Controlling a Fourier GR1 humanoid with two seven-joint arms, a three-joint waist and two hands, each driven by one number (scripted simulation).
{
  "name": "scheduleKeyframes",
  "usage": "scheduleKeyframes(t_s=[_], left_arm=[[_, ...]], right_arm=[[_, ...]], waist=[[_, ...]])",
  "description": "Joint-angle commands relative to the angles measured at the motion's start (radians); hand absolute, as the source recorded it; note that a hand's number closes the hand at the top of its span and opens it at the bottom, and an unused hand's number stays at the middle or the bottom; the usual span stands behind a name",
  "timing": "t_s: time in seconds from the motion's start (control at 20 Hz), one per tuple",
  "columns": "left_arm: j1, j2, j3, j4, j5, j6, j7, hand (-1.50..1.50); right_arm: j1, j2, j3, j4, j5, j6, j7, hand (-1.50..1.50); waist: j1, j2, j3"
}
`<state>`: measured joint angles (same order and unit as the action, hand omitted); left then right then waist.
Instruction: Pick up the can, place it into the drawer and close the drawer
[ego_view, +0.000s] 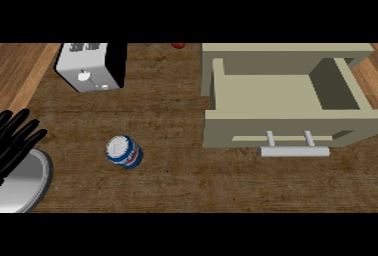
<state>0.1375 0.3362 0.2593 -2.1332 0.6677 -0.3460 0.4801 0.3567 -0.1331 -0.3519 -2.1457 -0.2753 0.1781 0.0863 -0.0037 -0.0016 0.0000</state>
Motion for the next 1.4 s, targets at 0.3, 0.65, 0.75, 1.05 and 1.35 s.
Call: scheduleKeyframes(t_s=[0.3,0.65,0.75,1.05,1.35], left_arm=[[-0.164,-0.029,-0.052,0.09,0.019,0.118,0.134,-1.5],[-0.168,-0.146,-0.137,0.248,-0.153,0.077,-0.006,-1.5],[-0.171,-0.157,-0.152,0.242,-0.163,0.095,0.014,-1.5],[-0.108,-0.176,-0.164,0.241,-0.234,0.062,-0.049,-1.5],[-0.163,-0.181,-0.152,0.443,-0.307,0.005,-0.183,-1.5]], right_arm=[[0.046,0.002,-0.096,0.001,-0.06,0.095,-0.004,-1.5],[0.068,0.008,-0.171,0.05,-0.123,0.185,-0.052,-1.5],[0.102,0.059,-0.14,-0.022,-0.069,0.184,-0.035,-1.5],[0.087,0.07,-0.183,-0.038,-0.109,0.21,0.009,-1.5],[-0.016,0.022,-0.231,0.062,-0.104,0.211,0.012,-1.5]], waist=[[-0.005,0.001,0.0],[-0.006,0.002,0.0],[-0.004,0.001,0.0],[0.0,0.0,0.0],[0.001,0.002,0.0]])
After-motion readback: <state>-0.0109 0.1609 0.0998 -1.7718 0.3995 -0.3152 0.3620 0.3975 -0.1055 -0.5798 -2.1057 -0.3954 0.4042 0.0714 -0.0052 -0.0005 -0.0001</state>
